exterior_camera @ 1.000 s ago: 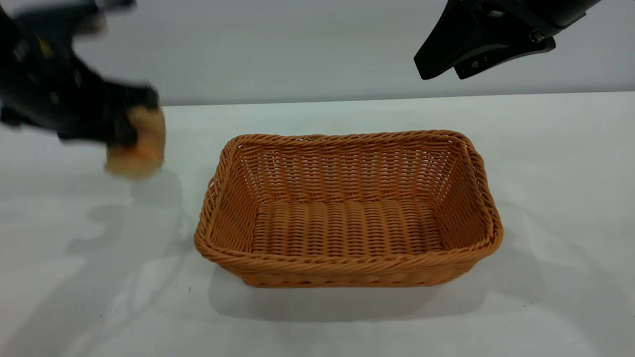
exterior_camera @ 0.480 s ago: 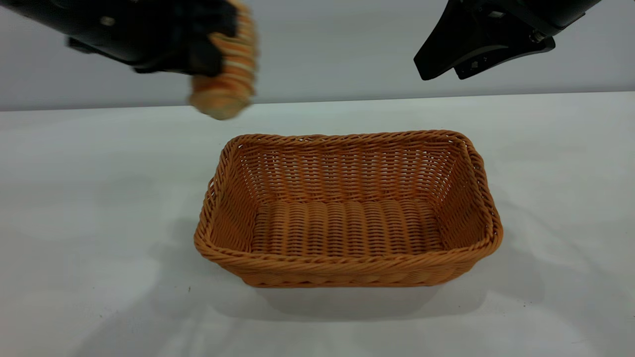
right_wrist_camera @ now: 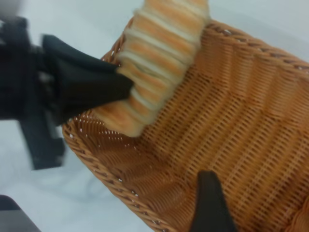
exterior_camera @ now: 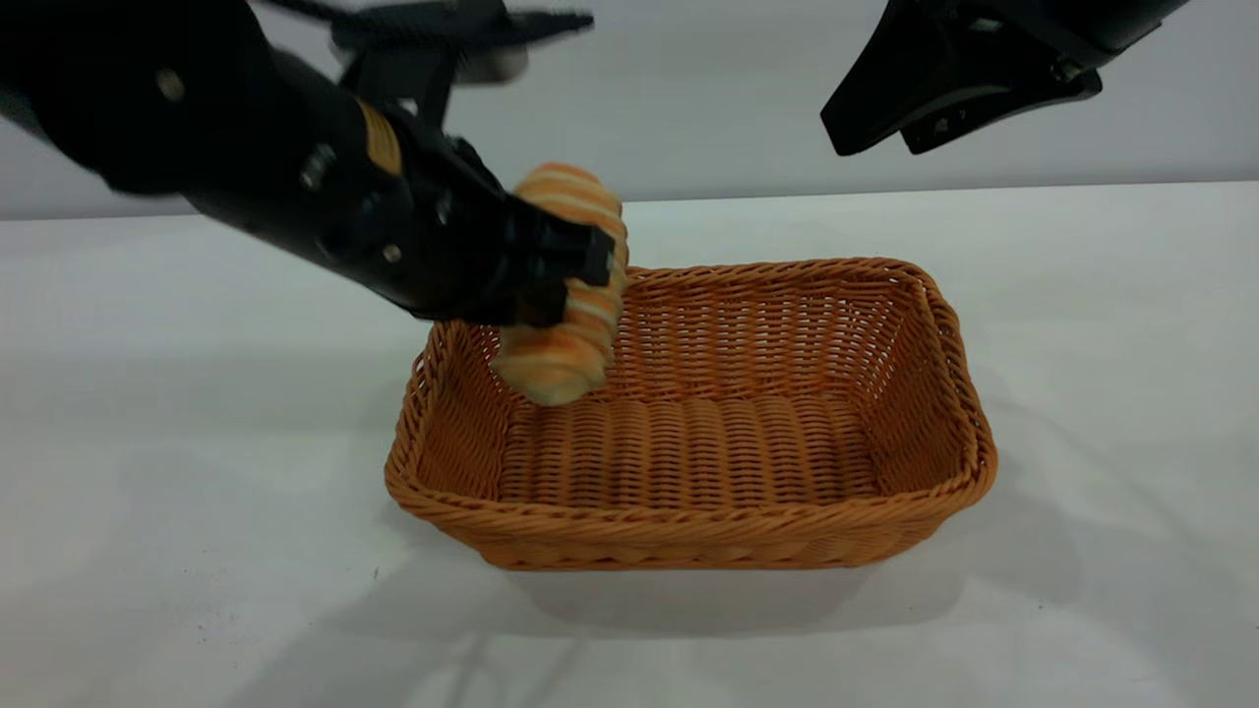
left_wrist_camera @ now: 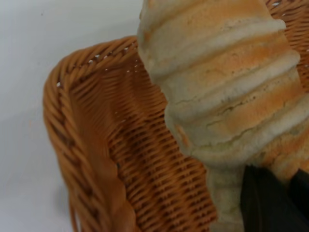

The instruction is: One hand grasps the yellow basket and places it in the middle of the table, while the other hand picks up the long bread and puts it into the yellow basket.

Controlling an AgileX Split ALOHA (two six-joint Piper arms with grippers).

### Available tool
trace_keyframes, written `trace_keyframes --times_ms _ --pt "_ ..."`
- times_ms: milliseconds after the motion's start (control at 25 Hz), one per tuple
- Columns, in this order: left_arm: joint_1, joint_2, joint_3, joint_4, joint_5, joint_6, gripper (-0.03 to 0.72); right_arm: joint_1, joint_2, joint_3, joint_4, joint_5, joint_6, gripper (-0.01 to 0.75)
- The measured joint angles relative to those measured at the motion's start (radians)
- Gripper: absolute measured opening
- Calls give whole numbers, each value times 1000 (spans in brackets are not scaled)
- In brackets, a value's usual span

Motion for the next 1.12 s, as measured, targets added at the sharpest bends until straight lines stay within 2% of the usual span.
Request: trace_keyframes --times_ms 80,160,440,560,760,1120 --pt "0 21 0 0 -47 7 71 0 -12 0 0 0 -2 549" --pt "0 29 0 0 -82 29 129 0 -20 0 0 0 -8 549" --pt "28 9 0 0 -97 143 515 0 -38 0 -15 21 -26 549" --pt "69 -60 0 0 -45 170 612 0 -79 0 -60 13 -27 549" --pt "179 -236 0 0 151 288 626 -16 -163 0 -177 2 23 549" --pt "452 -584 1 3 573 379 559 -178 -316 0 -301 35 173 548"
